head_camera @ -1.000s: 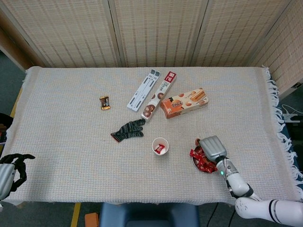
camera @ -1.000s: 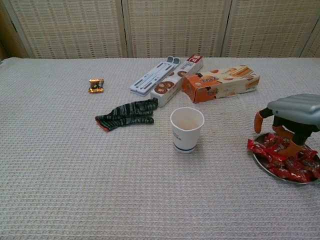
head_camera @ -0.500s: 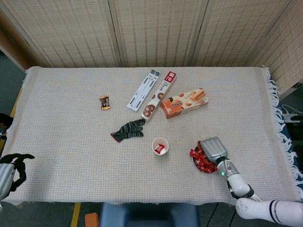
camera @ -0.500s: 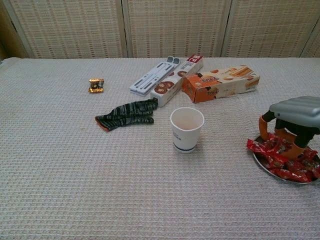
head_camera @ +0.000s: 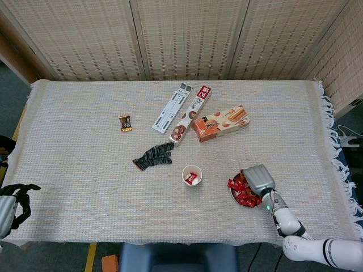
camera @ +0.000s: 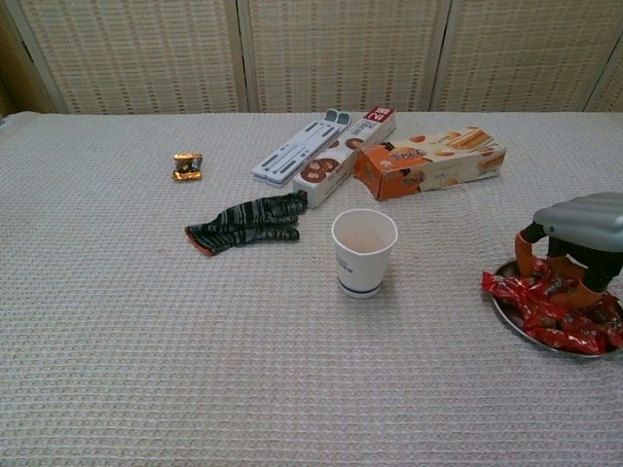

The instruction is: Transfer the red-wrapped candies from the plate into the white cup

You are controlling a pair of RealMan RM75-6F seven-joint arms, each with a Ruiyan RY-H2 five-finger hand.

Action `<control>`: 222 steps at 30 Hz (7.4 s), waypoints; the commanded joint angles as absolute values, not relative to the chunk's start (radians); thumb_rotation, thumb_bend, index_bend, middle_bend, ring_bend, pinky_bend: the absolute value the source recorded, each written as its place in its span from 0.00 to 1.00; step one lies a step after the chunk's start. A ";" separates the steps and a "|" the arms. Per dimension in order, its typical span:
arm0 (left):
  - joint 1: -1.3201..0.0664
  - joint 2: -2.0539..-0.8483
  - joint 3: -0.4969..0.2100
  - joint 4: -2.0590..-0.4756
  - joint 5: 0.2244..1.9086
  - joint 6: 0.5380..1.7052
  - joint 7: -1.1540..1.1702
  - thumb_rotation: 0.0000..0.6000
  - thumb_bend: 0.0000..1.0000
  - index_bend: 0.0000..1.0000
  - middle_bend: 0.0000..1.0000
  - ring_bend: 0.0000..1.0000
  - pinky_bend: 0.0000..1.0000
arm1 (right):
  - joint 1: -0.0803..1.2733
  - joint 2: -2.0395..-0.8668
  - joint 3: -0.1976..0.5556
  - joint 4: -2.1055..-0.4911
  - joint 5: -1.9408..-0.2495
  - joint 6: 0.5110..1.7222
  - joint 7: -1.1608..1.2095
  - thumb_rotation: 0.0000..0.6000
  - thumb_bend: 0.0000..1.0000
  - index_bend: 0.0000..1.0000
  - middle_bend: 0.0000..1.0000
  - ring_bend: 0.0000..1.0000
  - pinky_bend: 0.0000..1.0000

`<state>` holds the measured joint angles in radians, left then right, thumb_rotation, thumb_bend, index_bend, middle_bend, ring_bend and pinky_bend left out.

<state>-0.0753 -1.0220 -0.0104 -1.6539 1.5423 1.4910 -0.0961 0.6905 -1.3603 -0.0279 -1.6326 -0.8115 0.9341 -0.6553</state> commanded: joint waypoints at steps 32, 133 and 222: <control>-0.076 -1.023 -0.007 -1.656 1.546 1.486 -0.083 1.00 0.42 0.34 0.23 0.27 0.28 | 0.715 -1.262 0.081 -1.935 -0.981 1.083 -0.619 1.00 0.32 0.64 0.82 0.76 0.98; -0.071 -1.019 -0.009 -1.657 1.547 1.496 -0.092 1.00 0.42 0.34 0.23 0.27 0.27 | 0.721 -1.280 -0.061 -1.754 -0.813 0.911 -0.593 1.00 0.09 0.38 0.82 0.76 0.98; -0.070 -1.017 -0.014 -1.656 1.538 1.494 -0.100 1.00 0.42 0.34 0.23 0.27 0.28 | 0.874 -1.477 0.133 -1.746 -0.892 0.968 -0.486 1.00 0.33 0.54 0.82 0.76 0.98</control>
